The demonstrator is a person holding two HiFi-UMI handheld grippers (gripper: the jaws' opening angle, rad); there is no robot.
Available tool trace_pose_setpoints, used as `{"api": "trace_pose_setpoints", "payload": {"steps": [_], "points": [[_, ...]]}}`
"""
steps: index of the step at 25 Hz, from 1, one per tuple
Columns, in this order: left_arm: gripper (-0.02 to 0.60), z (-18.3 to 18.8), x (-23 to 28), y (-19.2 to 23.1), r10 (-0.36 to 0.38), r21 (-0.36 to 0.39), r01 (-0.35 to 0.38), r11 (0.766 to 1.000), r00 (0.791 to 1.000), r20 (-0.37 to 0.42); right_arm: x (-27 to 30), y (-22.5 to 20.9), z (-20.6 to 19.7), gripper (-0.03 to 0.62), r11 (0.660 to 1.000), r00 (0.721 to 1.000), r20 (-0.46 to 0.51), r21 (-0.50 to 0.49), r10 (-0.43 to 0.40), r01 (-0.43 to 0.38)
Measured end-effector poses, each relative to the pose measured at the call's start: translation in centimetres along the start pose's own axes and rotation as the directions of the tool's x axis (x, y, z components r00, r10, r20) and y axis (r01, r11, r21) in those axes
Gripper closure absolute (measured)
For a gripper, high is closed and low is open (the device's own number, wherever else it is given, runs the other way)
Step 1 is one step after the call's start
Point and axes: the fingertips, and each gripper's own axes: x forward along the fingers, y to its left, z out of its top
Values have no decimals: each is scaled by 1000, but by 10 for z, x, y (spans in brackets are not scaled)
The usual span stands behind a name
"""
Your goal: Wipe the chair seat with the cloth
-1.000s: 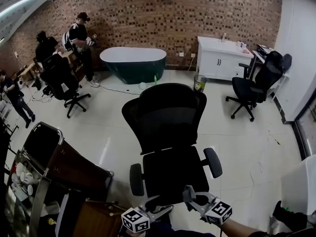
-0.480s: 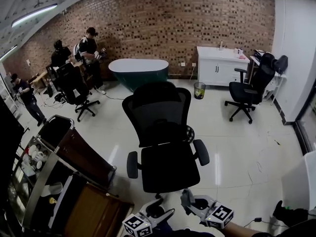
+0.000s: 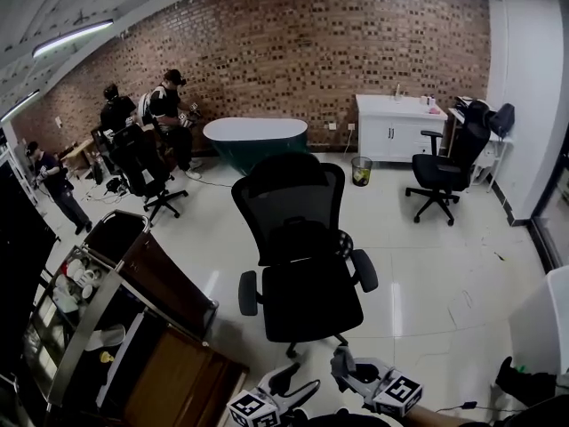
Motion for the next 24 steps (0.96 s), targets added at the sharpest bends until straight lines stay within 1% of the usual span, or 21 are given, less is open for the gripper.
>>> {"api": "trace_pose_setpoints", "payload": {"steps": [4,10,13,18,24], "points": [[249,0,-20,-6,-18,13,18,1000,1000,3,12,25,11,565,1000,1000,23,-17,14,-14],[249,0,-45,-5,-22,38,22,999,1000,-11,19,52,25,565,998,999,44,-59,-12,14],[249,13,-48,-7,-26,41,26,999,1000,-2,18,55,27,565,998,999,45,-62,-21,24],[249,15,-50,-10,-50,48,49,998,999,23,11,56,27,565,997,999,31,-69,-32,34],[250,22,-53,-14,-36,54,36,998,999,10,9,55,32,565,997,999,39,-69,-35,37]]}}
